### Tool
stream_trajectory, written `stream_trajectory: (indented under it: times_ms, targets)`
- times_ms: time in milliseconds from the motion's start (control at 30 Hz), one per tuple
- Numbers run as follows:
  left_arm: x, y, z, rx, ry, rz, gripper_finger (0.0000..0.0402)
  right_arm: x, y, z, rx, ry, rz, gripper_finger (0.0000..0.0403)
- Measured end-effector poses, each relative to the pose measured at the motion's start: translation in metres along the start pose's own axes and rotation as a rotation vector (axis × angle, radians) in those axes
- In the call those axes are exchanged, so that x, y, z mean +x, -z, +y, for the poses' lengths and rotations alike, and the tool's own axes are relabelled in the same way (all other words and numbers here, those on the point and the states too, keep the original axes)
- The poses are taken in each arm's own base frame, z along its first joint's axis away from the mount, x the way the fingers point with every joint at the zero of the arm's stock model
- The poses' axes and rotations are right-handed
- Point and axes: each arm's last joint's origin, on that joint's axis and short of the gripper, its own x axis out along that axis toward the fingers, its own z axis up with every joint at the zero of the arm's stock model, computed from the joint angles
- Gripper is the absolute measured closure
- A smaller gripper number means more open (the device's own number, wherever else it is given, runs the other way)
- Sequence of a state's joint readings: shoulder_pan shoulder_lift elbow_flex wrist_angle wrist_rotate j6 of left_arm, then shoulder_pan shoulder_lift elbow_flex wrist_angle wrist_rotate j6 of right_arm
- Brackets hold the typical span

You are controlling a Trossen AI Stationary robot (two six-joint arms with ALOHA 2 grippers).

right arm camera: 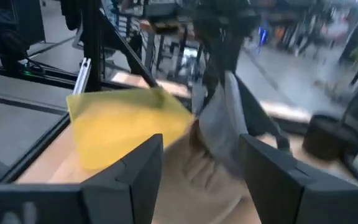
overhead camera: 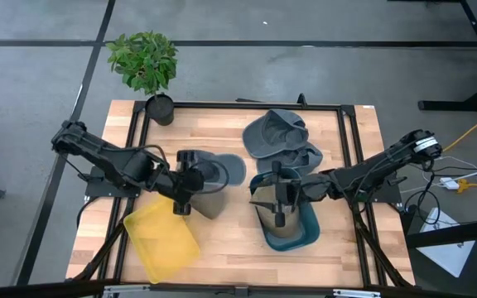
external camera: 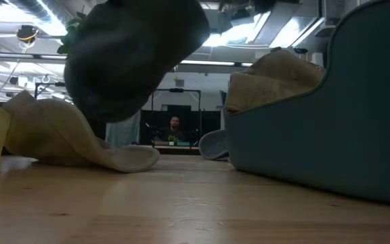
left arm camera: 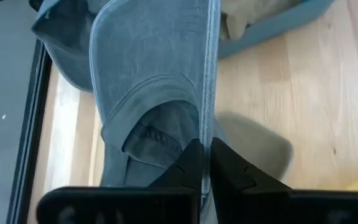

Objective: Pick & Place hat
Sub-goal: Put the left blue cap into the yellow bin

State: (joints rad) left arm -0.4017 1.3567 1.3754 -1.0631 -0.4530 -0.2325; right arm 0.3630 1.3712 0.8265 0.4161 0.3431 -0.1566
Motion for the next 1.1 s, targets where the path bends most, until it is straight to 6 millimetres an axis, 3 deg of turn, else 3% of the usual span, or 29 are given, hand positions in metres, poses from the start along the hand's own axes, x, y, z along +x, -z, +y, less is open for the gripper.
stream_trajectory:
  times_ms: [233,600,733,933,1100]
  targets:
    - [0.001,-0.005,-0.001,-0.010,0.039,-0.035,0.0391,0.012,0.006,-0.003,-0.147,0.098,-0.011,0.0195]
    - [0.001,-0.011,-0.002,0.013,0.056,-0.098,0.0390,0.018,0.011,-0.019,-0.137,0.115,0.001,0.0200]
    - [0.000,-0.015,-0.003,0.035,0.058,-0.137,0.0390,0.019,0.013,-0.020,-0.104,0.071,0.005,0.0248]
    - [0.000,-0.016,-0.002,0.043,0.022,-0.146,0.0380,0.020,0.013,-0.019,-0.103,-0.019,-0.007,0.0383]
    - [-0.001,-0.015,0.000,0.002,-0.039,-0.148,0.0357,0.020,0.013,-0.021,-0.041,0.002,-0.008,0.0382]
